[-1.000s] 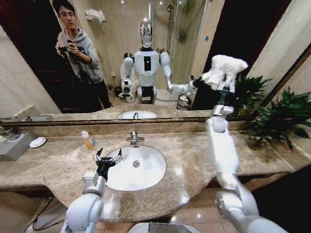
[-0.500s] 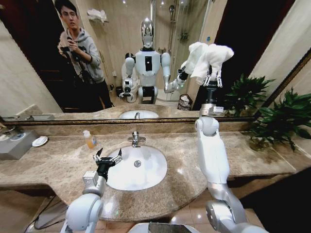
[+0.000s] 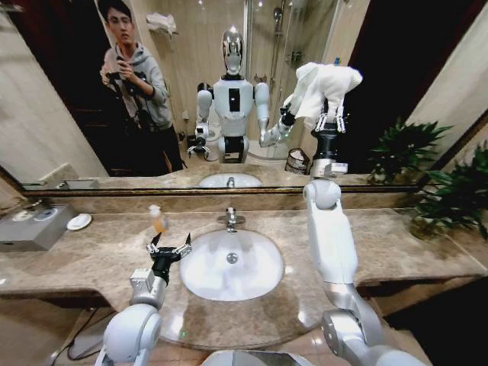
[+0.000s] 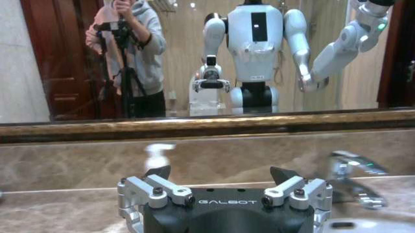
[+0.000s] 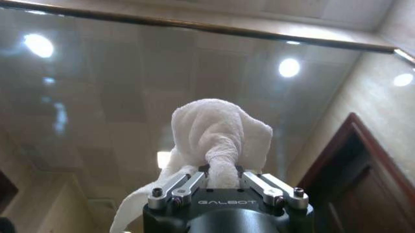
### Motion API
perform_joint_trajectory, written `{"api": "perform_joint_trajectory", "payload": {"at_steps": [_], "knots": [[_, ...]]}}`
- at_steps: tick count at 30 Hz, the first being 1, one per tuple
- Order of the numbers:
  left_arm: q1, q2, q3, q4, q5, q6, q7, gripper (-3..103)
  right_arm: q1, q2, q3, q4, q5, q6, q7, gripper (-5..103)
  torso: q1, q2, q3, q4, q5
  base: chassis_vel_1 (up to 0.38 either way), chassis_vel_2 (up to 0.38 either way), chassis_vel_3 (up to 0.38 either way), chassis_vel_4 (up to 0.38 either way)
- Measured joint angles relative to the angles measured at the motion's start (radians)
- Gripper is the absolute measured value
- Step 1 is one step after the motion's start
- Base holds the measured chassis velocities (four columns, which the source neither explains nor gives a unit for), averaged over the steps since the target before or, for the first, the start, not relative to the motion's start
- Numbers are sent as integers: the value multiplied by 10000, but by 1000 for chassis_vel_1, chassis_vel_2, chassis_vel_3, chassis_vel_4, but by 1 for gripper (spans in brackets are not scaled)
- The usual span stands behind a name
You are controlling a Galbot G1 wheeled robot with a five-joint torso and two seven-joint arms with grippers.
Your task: Pick up the towel from the sink counter and wipe the mirror surface.
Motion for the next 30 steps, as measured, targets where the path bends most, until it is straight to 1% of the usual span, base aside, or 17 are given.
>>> {"api": "perform_joint_trajectory", "payload": {"at_steps": [2,5,6,7,8,10,11,13,18,19,20,25,28,29,30], "knots": [[0,0,-1,0,0,0,0,100,0,23,-120,208,0,-82,-5,14,3,0,1,4,-1,283,299,-272,-256],[0,0,-1,0,0,0,0,100,0,24,-271,463,53,-279,9,14,-3,3,-3,-3,2,291,304,-308,-317],[0,0,0,0,0,0,0,100,6,32,-339,542,65,-337,10,14,-1,2,-1,-2,-7,286,297,-310,-291],[-1,2,-2,0,0,0,0,100,26,55,-408,604,66,-402,11,14,2,0,0,3,-1,288,262,-263,-238],[1,1,-3,0,0,0,-1,100,49,74,-459,626,66,-433,10,14,0,1,0,7,-5,260,266,-263,-238],[0,2,-2,0,0,0,-1,100,76,92,-500,634,71,-444,10,14,-1,3,-2,4,-5,260,266,-247,-227],[1,0,-1,0,0,1,0,100,115,116,-575,627,151,-461,27,14,-2,2,-1,0,3,232,241,-230,-230],[0,1,-1,0,0,0,-1,100,149,145,-635,590,233,-509,73,14,1,1,0,-3,-3,232,174,-214,-230],[-1,2,-3,0,0,0,-1,100,584,267,-439,52,35,-648,401,14,2,1,0,5,-6,134,146,-115,-121],[0,0,-3,0,0,0,-1,100,722,270,-288,-143,-88,-690,520,14,3,1,0,7,-4,0,0,0,0],[0,0,-2,0,0,0,-1,100,831,264,-133,-320,-195,-705,623,14,2,1,0,1,3,0,0,0,0],[0,-1,0,0,0,0,-1,100,1075,149,207,-773,-312,-733,786,14,0,2,0,-10,4,-5,-14,4,3],[0,-1,1,0,0,0,0,100,1074,159,103,-820,-299,-728,676,14,1,2,0,-15,8,-42,-63,-2,28],[0,-1,1,0,0,0,0,100,1053,235,-58,-819,-304,-686,541,14,0,2,-1,-13,3,-49,-61,31,-6],[0,-1,1,0,0,0,0,100,1007,506,-379,-824,-468,-528,275,14,0,2,0,-3,4,0,0,0,0]]}}
